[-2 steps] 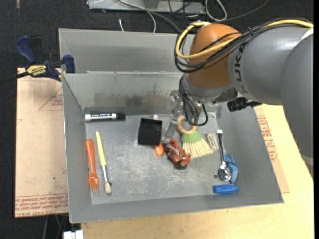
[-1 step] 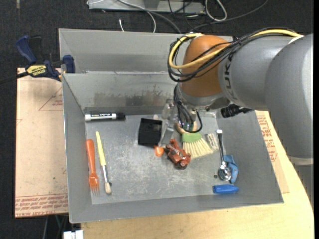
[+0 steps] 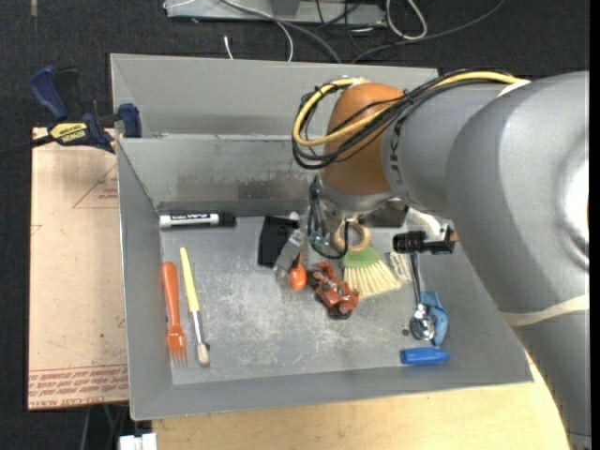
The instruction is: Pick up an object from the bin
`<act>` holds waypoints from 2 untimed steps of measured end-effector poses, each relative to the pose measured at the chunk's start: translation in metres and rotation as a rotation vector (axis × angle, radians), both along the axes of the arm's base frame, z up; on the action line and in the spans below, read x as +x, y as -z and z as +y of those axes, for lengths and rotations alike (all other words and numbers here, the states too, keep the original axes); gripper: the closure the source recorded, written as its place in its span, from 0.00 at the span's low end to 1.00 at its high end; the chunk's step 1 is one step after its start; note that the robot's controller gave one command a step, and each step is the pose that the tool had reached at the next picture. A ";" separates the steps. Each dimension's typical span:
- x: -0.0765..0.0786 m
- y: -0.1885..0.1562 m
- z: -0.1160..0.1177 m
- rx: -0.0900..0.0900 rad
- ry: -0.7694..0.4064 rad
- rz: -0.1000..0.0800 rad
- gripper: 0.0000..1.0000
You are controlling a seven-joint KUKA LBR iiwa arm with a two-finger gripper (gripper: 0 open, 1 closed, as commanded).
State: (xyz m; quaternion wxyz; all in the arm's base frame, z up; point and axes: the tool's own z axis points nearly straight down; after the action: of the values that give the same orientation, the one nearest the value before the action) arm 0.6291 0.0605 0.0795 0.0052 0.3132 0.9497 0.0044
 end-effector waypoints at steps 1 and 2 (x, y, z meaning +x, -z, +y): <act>0.014 0.008 0.023 -0.002 -0.200 0.001 1.00; 0.014 0.008 0.023 -0.002 -0.200 0.001 1.00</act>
Offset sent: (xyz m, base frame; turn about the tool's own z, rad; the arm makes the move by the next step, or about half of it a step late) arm 0.0000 0.0000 0.0000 0.0000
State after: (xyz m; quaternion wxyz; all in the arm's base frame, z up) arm 0.6428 0.0831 0.0717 0.0048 0.2171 0.9761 0.0038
